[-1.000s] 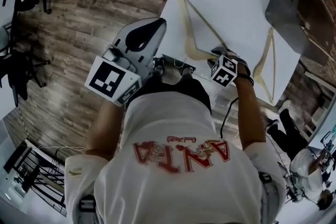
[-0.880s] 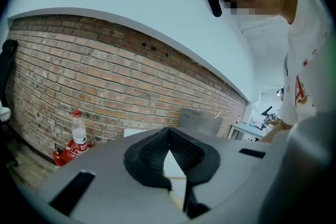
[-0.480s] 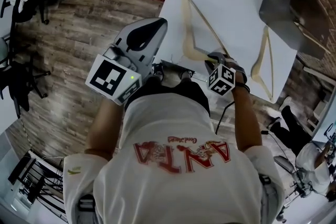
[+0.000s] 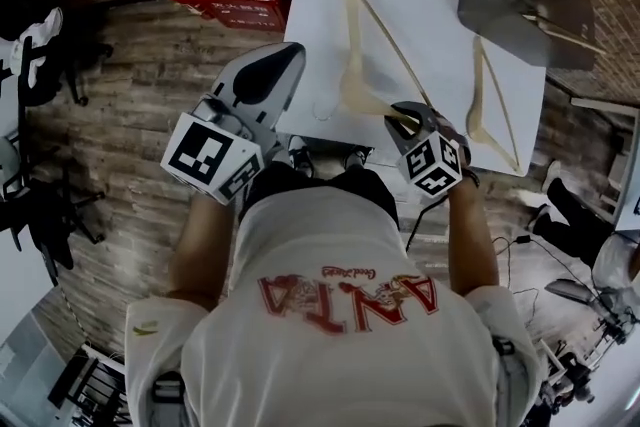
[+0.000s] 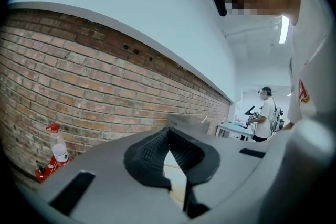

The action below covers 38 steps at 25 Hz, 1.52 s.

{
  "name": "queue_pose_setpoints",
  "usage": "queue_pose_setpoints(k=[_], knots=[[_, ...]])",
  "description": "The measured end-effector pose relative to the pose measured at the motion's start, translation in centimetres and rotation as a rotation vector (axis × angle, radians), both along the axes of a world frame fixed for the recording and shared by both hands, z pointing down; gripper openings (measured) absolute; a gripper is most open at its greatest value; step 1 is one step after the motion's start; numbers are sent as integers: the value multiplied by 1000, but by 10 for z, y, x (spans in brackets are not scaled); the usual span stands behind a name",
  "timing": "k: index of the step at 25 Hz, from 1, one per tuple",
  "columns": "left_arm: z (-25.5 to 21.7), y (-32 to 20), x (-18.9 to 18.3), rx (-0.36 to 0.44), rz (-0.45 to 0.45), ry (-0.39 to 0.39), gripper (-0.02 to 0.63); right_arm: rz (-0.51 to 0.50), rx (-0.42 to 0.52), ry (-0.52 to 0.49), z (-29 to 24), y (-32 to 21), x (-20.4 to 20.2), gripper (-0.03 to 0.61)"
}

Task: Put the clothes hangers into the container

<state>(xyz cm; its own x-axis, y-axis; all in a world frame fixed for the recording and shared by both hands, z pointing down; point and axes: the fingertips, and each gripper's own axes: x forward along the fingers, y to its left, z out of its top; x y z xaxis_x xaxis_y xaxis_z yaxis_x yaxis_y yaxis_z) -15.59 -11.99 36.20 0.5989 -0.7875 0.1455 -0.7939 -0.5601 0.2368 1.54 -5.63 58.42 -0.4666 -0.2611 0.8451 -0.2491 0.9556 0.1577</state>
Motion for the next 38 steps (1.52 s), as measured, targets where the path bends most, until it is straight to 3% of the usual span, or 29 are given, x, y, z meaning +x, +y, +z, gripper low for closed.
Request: queue_pose_setpoints(k=[7, 13, 21, 29, 38], knots=[[1, -10, -17, 24, -23, 17, 9, 94, 109, -116, -71, -20, 11, 91], [-14, -13, -1, 75, 31, 51, 9, 189, 216, -190, -128, -39, 26, 91], [-36, -10, 47, 119, 183, 93, 9, 315, 420, -80, -180, -50, 80, 91], [-34, 2, 90, 128, 313, 143, 9, 399, 531, 144, -192, -62, 153, 89], [-45, 0, 125, 132, 314, 129, 9, 412, 583, 130, -220, -72, 203, 89]])
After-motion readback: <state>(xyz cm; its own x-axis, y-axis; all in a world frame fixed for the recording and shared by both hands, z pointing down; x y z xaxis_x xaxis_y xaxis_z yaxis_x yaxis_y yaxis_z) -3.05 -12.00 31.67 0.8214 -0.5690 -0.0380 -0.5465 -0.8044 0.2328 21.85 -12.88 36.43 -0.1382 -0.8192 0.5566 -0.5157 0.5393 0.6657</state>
